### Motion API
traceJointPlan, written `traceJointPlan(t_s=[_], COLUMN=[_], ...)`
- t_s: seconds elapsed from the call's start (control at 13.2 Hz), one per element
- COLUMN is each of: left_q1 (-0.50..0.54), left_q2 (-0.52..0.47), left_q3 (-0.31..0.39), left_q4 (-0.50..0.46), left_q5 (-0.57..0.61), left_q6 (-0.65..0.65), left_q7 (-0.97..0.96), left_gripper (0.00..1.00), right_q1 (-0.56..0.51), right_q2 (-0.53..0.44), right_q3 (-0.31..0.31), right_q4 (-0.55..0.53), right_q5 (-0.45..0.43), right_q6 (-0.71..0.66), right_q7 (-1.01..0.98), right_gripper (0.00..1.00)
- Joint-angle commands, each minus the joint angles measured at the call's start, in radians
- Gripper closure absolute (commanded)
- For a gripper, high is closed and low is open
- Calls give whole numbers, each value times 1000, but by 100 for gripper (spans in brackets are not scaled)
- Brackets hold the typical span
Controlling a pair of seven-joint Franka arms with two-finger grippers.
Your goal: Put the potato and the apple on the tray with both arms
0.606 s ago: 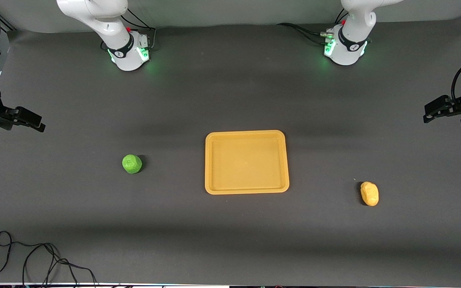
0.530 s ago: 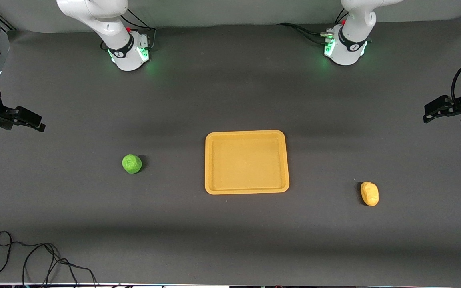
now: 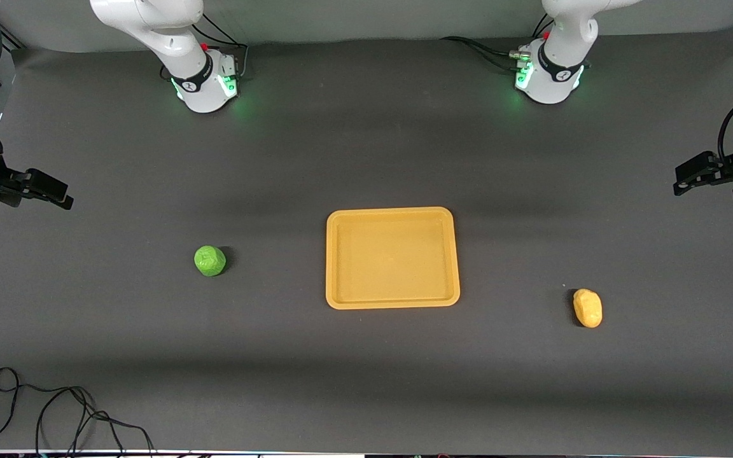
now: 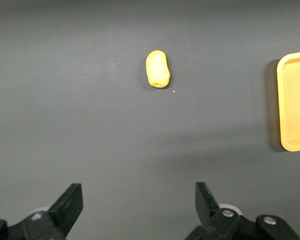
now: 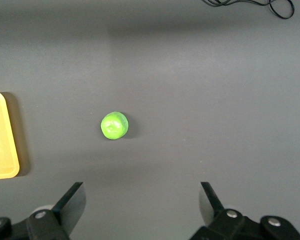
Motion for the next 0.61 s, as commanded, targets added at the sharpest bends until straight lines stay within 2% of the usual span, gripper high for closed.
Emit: traceJointPlan(t_s=[0.0,0.23,0.53], left_q1=[0,5,2], left_q2=[24,111,296], left_q3=[-2,-1,-2], left_q4=[-18,-34,37], left_q5=[11,9,3], left_q6=[27,96,243], left_q7=[-8,-8,1], left_gripper=[0,0,0], right_q1=[0,1,26], right_q2=[1,5,7], right_q3=[1,1,1], right_q4=[17,26,21], right_q5=[20,20,20], right_q6=[-22,-22,-22], right_q7=[-6,-11,-6], right_gripper=[0,0,0])
